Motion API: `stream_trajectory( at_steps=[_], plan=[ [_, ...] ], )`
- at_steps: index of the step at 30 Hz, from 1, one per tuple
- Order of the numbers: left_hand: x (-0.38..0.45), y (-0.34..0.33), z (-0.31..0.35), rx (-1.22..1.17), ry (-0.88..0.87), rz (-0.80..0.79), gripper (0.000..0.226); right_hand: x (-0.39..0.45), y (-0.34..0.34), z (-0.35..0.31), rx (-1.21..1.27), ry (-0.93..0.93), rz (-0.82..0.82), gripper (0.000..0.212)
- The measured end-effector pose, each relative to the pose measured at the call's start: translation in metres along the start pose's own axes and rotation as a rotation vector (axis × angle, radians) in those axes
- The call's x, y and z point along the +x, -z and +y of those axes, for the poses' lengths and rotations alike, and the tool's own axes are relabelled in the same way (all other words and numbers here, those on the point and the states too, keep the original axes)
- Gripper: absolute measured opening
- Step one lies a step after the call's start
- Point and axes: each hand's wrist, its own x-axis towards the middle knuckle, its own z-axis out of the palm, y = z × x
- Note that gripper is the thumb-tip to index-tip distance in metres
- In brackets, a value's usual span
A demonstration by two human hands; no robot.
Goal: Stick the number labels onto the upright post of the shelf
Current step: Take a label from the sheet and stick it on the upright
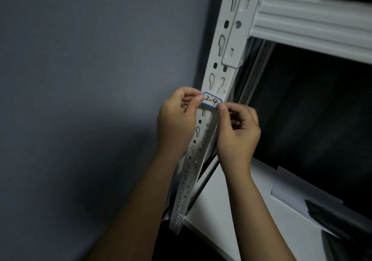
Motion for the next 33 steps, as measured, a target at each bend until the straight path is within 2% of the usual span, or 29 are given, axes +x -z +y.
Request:
stream_trajectory(
  at_steps=[13,21,28,33],
  plan=[
    [0.009,0.000,-0.010,-0.062,0.030,-0.045,0.024,0.003,-0.010,0.007,-0.055,0.113,0.058,0.007],
    [0.012,-0.002,-0.014,0.034,-0.011,-0.082,0.021,0.004,-0.012,0.011,-0.091,0.180,0.087,0.007],
    [0.011,-0.009,-0.017,0.065,-0.034,-0.014,0.013,0.004,-0.011,0.010,-0.079,0.184,0.096,0.002],
    [0.011,-0.013,-0.017,0.101,-0.061,0.028,0.008,0.007,-0.008,0.007,-0.028,0.117,0.113,0.004]
  ],
)
